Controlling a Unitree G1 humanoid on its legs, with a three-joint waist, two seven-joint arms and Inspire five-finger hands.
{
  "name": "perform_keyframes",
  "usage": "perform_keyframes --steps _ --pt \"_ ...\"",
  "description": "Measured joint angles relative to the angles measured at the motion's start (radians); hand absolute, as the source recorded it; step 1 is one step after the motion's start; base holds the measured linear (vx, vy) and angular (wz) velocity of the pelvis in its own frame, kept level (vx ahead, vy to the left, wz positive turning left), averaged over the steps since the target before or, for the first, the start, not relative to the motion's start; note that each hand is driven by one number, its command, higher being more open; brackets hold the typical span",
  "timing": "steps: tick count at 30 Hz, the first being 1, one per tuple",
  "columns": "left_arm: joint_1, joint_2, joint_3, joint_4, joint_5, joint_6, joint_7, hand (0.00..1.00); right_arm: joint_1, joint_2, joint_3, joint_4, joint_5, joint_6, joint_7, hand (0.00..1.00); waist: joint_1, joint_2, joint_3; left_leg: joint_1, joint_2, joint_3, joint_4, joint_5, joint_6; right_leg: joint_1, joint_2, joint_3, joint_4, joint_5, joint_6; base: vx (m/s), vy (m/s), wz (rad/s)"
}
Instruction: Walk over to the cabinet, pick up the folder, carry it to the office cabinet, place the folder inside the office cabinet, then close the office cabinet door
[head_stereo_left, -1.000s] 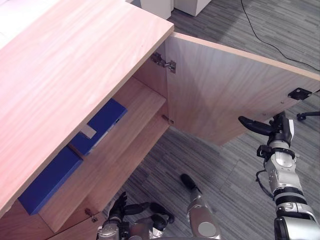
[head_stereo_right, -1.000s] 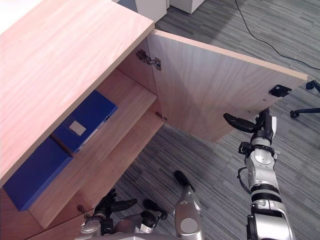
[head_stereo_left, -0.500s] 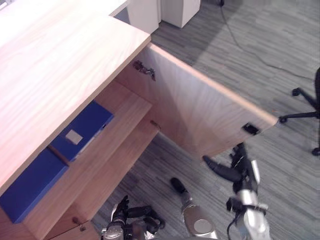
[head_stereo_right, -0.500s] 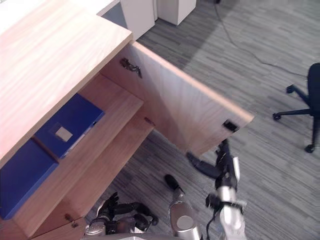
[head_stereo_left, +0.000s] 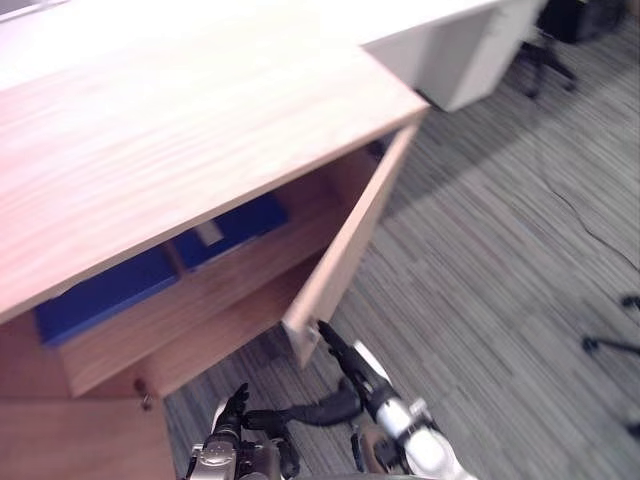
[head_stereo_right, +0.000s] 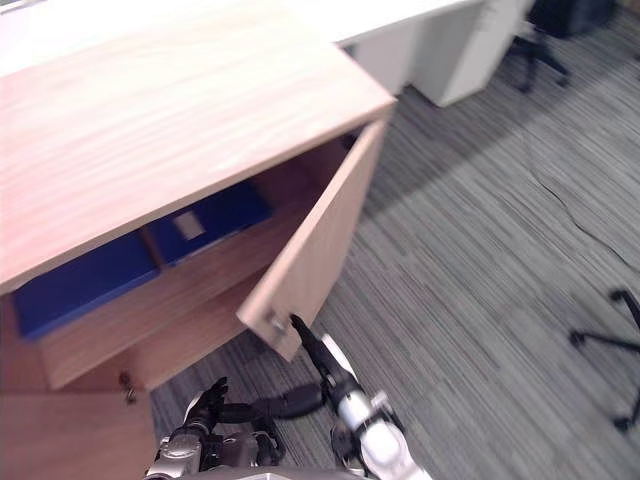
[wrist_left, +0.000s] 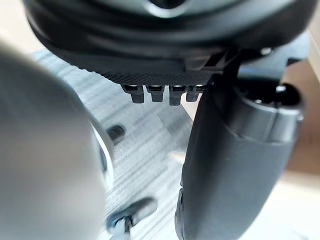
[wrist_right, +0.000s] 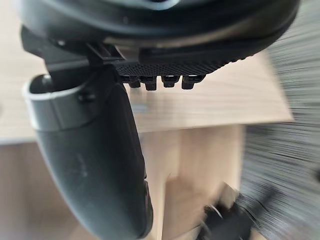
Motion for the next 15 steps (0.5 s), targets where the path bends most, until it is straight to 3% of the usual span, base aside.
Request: perform_keyframes --steps 3,9,10,14,15 --pt "0.001 0.006 0.003 -0.01 -0.019 0.005 0.013 1.0 -0.127 0.031 -0.101 0.106 0.002 0.0 -0.038 1.0 0.025 -0.001 0.0 0.013 -0.021 -0.094 -0.104 0.072 0.009 0.01 -0.014 -0.101 0.017 -0.02 -0.005 0.05 0.014 1.02" --pt "0.016 0.008 -0.003 -0.051 -0.047 0.004 0.015 1.0 -0.258 0.029 -0.333 0.321 0.054 0.002 -0.148 1.0 0.053 0.003 0.002 -0.009 -0.053 -0.22 -0.105 0.084 0.022 0.051 -0.043 -0.225 0.02 -0.047 0.01 0.06 0.077 0.8" --pt "0.068 0.017 0.0 -0.139 -0.111 -0.011 0.019 1.0 -0.282 0.022 -0.377 0.448 0.121 0.011 -0.201 1.0 0.081 0.021 0.013 -0.035 -0.07 -0.312 -0.105 0.097 0.022 0.074 -0.057 -0.319 0.02 -0.07 0.011 0.1 0.07 1.31" --pt "0.105 0.02 0.015 -0.19 -0.156 -0.025 0.023 1.0 -0.267 0.037 -0.375 0.479 0.123 0.016 -0.198 1.0 0.123 0.06 0.029 -0.047 -0.086 -0.372 -0.105 0.118 0.03 0.088 -0.063 -0.371 0.029 -0.088 0.011 0.07 -0.011 0.92" --pt "0.161 0.008 0.128 -0.341 -0.199 -0.057 0.021 1.0 -0.182 0.049 -0.378 0.531 0.107 0.014 -0.183 1.0 0.171 0.072 0.029 -0.052 -0.095 -0.526 -0.103 0.124 0.01 0.159 -0.065 -0.547 0.031 -0.134 0.007 0.14 -0.092 2.19"
